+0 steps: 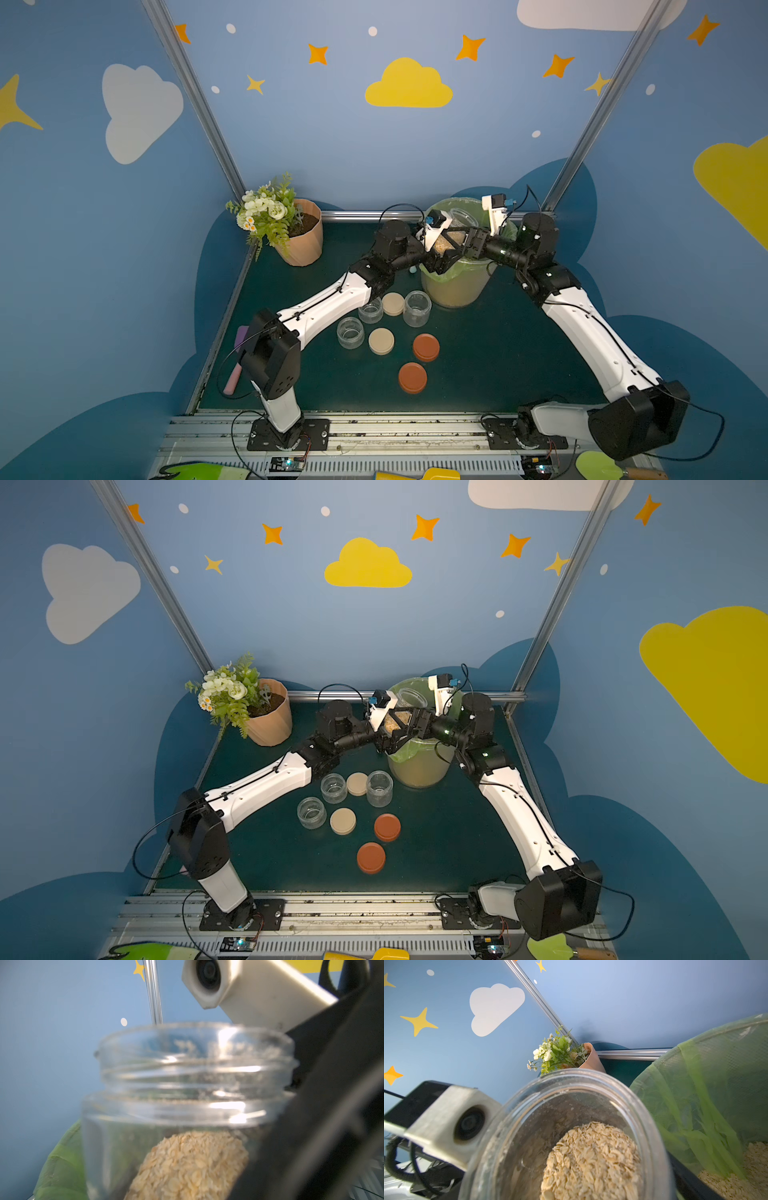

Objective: Empty expired oatmeal from jars
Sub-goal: Pour the expired oatmeal into the trash bin.

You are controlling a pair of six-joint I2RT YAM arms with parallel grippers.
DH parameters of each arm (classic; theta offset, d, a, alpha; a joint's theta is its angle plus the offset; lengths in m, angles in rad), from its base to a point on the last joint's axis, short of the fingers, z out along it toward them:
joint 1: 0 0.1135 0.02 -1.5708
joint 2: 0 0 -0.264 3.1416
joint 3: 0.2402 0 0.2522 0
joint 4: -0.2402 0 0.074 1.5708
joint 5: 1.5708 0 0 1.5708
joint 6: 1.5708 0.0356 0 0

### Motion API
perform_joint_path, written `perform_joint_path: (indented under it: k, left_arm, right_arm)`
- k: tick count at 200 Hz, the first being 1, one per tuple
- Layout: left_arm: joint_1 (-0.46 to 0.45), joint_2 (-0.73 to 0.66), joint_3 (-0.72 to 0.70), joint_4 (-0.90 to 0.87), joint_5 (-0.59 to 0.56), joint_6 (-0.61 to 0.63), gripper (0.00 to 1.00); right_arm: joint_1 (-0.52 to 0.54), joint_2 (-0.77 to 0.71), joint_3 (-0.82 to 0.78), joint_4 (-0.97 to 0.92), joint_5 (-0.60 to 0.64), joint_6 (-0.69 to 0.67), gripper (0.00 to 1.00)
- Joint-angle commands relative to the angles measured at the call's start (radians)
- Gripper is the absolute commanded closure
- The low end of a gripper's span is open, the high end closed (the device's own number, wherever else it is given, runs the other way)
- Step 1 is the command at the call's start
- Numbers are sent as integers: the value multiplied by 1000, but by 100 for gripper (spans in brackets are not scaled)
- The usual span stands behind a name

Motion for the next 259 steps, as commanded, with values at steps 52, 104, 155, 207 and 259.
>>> perform_joint_path:
  k: [52,104,155,207,259]
  left_arm:
    - [-7,16,77,83,68,8,97]
    - [-8,26,85,137,58,-35,41]
    - [-4,16,94,102,21,-127,0]
    - [0,-120,2,-4,-151,-465,0]
    - [-5,-123,82,-208,-170,-816,0]
  right_arm:
    - [-16,48,28,129,-13,-1,5]
    - [-17,56,-14,204,35,13,51]
    - [-29,38,-8,271,121,48,63]
    - [-69,18,-90,497,252,256,63]
    - [-63,35,-148,661,314,428,64]
